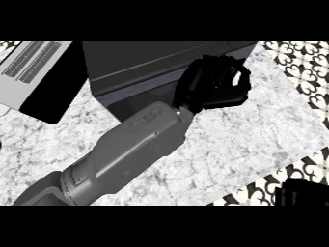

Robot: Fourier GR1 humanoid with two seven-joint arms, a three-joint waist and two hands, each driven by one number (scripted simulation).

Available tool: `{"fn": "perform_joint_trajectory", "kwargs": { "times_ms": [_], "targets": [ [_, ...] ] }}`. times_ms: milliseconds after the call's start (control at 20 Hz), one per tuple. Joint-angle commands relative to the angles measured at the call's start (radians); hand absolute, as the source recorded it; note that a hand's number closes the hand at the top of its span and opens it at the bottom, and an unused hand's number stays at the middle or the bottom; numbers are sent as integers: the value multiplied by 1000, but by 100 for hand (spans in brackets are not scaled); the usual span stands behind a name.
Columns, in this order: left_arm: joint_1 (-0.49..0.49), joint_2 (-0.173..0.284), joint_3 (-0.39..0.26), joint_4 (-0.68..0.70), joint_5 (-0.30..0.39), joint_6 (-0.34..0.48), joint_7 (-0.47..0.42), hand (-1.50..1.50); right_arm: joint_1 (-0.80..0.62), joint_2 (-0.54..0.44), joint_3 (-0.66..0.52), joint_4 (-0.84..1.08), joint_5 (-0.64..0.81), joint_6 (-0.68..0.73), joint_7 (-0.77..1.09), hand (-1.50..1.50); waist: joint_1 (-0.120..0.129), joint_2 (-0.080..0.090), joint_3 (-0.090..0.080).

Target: Pick up the milk, place it into the microwave and close the microwave

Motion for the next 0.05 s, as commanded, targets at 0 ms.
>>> {"fn": "perform_joint_trajectory", "kwargs": {
  "times_ms": [0],
  "targets": [
    [141, 27, 67, 159, 59, 7, -25, 150, 39, 8, 16, -49, 25, -22, 5, 150, 31, 22, -10]
  ]
}}
